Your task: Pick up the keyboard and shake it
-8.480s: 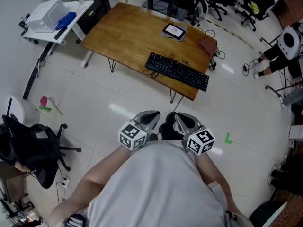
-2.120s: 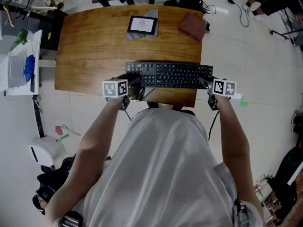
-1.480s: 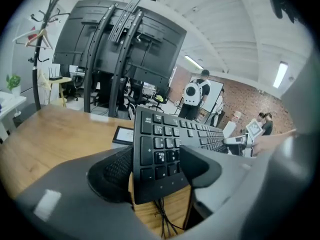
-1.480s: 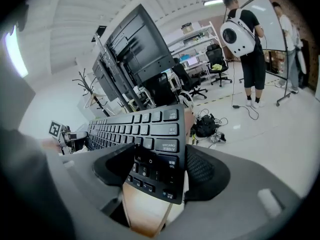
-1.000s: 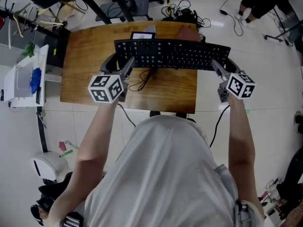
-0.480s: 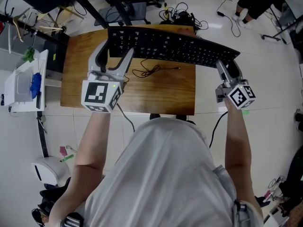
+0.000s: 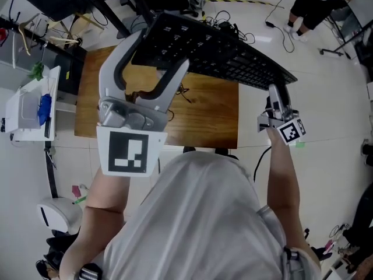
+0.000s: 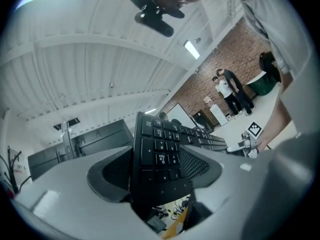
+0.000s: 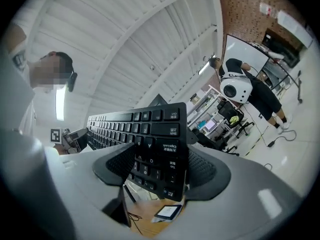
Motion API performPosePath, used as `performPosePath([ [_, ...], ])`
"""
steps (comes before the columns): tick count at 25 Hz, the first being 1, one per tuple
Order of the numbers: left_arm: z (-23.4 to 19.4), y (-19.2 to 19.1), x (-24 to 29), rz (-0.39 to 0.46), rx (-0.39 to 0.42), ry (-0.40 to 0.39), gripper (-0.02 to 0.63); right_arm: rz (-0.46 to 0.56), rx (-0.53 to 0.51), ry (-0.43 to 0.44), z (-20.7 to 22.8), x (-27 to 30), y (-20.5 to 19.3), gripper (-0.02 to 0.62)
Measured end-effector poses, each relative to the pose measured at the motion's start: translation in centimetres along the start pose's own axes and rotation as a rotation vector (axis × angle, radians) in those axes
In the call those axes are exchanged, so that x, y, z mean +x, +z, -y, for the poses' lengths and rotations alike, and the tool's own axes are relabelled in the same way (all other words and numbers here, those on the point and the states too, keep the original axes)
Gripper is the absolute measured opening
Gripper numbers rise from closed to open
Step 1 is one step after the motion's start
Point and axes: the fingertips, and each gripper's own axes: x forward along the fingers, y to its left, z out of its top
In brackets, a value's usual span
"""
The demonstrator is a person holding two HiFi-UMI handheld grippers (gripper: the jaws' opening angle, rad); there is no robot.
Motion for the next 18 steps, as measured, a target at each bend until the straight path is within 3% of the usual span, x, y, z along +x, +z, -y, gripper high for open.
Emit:
performPosePath([
  [5,1.6,5.9,-1.1,0.173,0.108,-0.011,0.290,0.094,0.019,0.069,-0.8,-0.5,1.1,0.307],
  [12,2.3,11.8,-3.9,0.414,0.181,0.030,0.290,0.206,-0.052,0.191,-2.6,0.5,7.1,0.307],
  [15,2.2,12.6,-4.7,0.466,0.184,0.045,0.290,0.222,-0.084,0.227,-3.5,1.0,8.6,0.307],
  [18,2.0,12.3,-4.8,0.462,0.176,0.055,0.290,0.201,-0.106,0.212,-3.5,1.2,8.7,0.307],
])
